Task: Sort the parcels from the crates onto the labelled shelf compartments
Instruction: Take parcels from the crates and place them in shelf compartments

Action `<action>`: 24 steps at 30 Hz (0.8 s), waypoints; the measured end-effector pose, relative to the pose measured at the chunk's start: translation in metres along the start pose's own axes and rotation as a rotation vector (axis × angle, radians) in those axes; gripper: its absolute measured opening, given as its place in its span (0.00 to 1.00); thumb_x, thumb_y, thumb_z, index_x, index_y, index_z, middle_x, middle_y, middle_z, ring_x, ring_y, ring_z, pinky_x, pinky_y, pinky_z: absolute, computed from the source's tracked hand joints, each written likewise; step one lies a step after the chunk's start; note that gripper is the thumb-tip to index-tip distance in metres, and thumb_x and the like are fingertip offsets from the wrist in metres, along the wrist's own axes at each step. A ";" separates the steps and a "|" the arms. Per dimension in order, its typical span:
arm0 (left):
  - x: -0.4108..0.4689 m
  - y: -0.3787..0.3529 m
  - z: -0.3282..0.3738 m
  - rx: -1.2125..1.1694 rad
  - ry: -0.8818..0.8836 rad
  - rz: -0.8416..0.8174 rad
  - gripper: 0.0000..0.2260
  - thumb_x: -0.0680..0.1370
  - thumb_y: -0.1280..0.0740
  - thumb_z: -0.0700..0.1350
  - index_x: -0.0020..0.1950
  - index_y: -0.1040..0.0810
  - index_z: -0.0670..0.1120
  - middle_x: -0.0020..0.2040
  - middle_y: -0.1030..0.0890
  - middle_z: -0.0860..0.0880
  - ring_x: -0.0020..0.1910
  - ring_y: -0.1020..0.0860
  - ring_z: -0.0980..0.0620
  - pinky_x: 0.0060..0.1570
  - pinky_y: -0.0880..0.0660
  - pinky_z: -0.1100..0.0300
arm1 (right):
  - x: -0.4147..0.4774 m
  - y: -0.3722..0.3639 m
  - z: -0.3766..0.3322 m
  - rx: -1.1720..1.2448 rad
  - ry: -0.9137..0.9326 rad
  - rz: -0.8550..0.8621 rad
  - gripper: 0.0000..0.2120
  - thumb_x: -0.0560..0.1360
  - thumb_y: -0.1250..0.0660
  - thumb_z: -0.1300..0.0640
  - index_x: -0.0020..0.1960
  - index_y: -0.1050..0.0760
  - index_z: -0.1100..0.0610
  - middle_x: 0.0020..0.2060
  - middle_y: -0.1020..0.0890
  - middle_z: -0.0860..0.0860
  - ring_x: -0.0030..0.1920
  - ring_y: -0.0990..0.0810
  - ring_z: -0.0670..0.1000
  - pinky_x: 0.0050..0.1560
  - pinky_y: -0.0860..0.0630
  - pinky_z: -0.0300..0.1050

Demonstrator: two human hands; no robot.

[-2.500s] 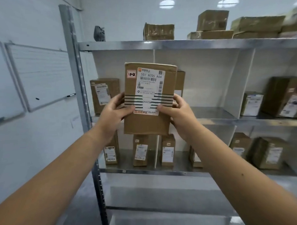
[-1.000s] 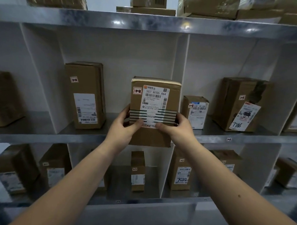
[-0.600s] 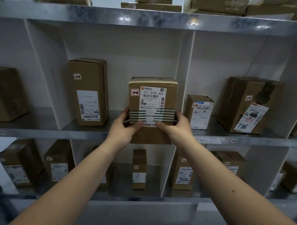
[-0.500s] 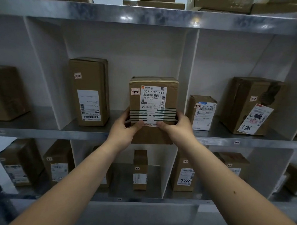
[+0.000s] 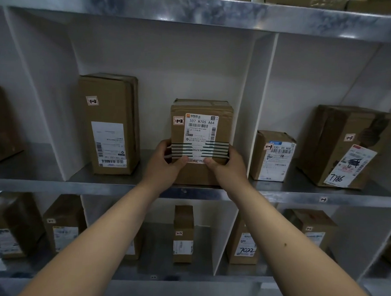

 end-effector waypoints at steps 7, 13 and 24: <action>0.014 -0.005 -0.003 0.000 -0.028 0.017 0.22 0.79 0.26 0.49 0.72 0.27 0.55 0.67 0.21 0.56 0.66 0.24 0.54 0.65 0.24 0.52 | 0.014 -0.006 0.006 0.027 0.033 -0.008 0.23 0.76 0.23 0.58 0.68 0.24 0.47 0.55 0.18 0.37 0.59 0.20 0.42 0.65 0.22 0.47; 0.018 -0.010 -0.002 0.003 -0.039 0.024 0.22 0.81 0.28 0.48 0.74 0.28 0.53 0.69 0.21 0.54 0.67 0.25 0.55 0.60 0.28 0.59 | 0.015 -0.009 0.008 0.052 0.038 -0.001 0.22 0.78 0.26 0.58 0.70 0.25 0.48 0.56 0.18 0.38 0.56 0.22 0.35 0.63 0.23 0.42; 0.002 -0.015 -0.004 -0.107 0.034 -0.046 0.31 0.80 0.29 0.55 0.81 0.36 0.59 0.73 0.24 0.56 0.73 0.27 0.52 0.74 0.30 0.46 | -0.013 -0.005 0.006 0.158 -0.147 0.018 0.38 0.82 0.31 0.55 0.85 0.47 0.50 0.77 0.29 0.49 0.76 0.30 0.52 0.70 0.30 0.43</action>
Point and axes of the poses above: each hand's wrist, its own x-axis towards the middle knuckle, its own y-axis out of the back of the hand, z = x × y, the point moved 8 cm from there along x, towards the middle knuckle
